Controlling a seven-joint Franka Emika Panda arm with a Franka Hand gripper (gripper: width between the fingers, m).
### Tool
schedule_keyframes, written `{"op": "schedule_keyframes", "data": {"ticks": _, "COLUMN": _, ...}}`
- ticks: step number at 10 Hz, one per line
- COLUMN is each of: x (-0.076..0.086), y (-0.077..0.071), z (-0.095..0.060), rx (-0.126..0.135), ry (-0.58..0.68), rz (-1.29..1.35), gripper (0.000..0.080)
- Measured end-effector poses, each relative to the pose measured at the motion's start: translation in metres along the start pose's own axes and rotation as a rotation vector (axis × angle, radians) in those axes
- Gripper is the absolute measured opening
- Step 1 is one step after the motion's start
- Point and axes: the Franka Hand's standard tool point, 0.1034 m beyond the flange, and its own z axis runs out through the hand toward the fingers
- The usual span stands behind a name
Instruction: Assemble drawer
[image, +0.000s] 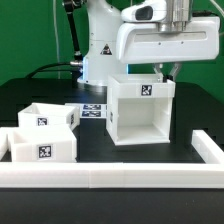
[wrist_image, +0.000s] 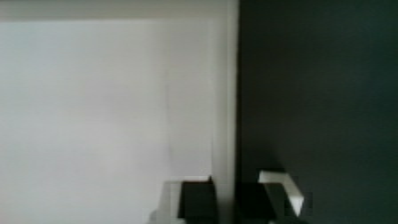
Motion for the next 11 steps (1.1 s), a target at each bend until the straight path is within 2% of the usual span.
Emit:
{"op": "schedule_keyframes", "data": {"ticks": 2, "x": 0.026, "y": 0.005, "z": 0.0, "rx": 0.005, "ry": 0.024, "rz": 0.004, "gripper": 0.0036}}
{"op": "schedule_keyframes", "data": {"ticks": 4, "x": 0.044, "y": 0.004, "z": 0.001, "rx": 0.011, "ry": 0.042, "rz": 0.006, "gripper": 0.0036}}
{"op": "schedule_keyframes", "data": {"ticks": 8, "x": 0.095, "y": 0.007, "z": 0.001, "rx": 0.024, "ry": 0.1, "rz": 0.007, "gripper": 0.0038}}
{"op": "schedule_keyframes", "data": {"ticks": 9, "x": 0.104, "y": 0.008, "z": 0.002, "rx": 0.026, "ry": 0.109, "rz": 0.01, "gripper": 0.0038}}
{"op": "schedule_keyframes", "data": {"ticks": 11, "x": 0.107, "y": 0.008, "z": 0.001, "rx": 0.027, "ry": 0.12, "rz": 0.01, "gripper": 0.0038}}
